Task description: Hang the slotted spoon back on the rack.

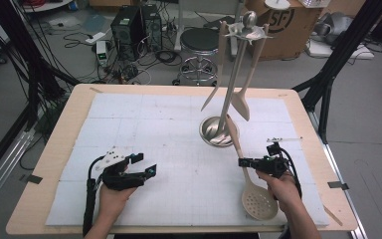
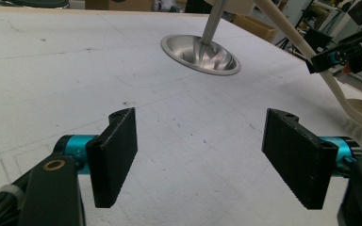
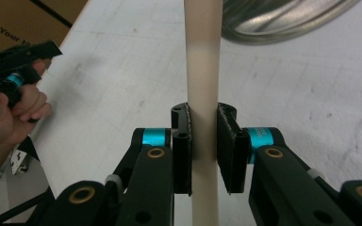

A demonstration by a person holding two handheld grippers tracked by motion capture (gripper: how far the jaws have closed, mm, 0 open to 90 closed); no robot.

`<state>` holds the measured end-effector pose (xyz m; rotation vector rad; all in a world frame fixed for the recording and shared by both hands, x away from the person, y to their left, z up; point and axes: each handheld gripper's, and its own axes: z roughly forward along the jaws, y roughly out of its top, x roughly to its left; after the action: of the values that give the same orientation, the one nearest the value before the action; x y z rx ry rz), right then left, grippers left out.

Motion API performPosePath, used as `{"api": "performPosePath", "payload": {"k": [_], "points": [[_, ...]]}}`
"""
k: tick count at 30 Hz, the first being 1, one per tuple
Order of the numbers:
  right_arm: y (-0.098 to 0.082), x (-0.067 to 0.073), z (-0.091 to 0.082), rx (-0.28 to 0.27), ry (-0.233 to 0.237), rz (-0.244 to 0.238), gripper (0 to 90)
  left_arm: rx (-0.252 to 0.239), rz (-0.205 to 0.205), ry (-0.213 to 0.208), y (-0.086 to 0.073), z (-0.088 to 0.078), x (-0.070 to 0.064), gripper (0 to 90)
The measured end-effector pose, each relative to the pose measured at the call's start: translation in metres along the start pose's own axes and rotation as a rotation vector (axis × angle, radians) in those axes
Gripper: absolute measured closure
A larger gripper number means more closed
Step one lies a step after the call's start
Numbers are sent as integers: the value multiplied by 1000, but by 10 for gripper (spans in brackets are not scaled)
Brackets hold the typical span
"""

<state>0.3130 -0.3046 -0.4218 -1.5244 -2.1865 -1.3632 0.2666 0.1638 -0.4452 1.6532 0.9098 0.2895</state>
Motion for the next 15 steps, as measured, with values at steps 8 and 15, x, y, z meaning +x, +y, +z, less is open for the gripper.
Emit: {"api": "performPosePath", "payload": {"k": [8, 15], "points": [[5, 11, 0, -29, 24, -34, 784, -3, -1, -1, 0, -1, 1, 278], [10, 21, -13, -107, 54, -50, 784, 1, 1, 2, 0, -1, 0, 278]]}}
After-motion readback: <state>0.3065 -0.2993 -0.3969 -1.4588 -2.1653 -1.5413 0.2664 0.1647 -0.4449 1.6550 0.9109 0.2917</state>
